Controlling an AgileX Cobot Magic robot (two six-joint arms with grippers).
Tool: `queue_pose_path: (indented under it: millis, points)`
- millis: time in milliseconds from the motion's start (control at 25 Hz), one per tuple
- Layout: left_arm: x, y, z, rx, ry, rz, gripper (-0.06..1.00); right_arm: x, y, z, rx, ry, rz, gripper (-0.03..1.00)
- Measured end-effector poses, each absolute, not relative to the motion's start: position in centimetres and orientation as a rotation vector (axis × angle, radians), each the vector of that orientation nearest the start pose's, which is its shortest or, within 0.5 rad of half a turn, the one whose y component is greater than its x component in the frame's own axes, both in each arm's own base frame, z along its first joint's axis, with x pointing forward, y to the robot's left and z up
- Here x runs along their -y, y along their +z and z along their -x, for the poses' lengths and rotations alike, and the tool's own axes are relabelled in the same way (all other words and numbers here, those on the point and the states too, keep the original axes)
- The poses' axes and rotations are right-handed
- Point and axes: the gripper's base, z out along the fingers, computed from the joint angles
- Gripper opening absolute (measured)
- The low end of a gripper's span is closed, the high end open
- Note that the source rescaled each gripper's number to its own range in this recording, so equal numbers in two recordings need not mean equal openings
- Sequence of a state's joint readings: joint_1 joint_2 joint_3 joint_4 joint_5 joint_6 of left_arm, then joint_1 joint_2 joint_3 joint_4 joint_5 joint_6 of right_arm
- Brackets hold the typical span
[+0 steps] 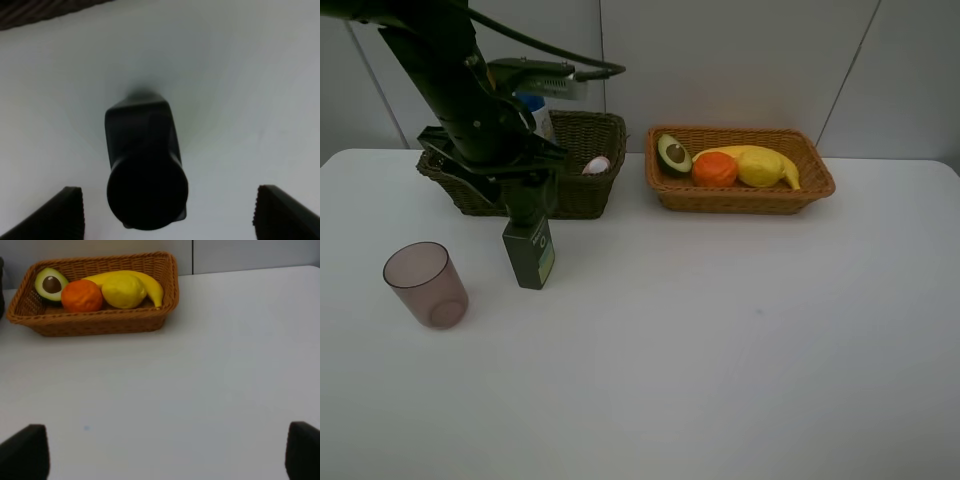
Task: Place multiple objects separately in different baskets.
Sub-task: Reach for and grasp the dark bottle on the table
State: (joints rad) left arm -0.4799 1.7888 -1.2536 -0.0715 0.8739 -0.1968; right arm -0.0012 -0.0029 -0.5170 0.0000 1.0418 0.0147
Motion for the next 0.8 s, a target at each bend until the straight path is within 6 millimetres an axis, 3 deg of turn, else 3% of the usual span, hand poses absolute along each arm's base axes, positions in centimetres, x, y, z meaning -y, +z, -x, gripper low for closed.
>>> queue_pose_path:
  millis: [560,800]
  points:
    - [17.6,14.9,-32.8,-2.975,-0.168,-0.29,0.9,0.0,28.3,0.7,-2.005,0.009,-0.016,1.0]
    - [17.7,14.5,-33.0,-2.971,-0.175,-0.276,0.9,0.0,28.3,0.7,-2.005,0.009,-0.016,1.0]
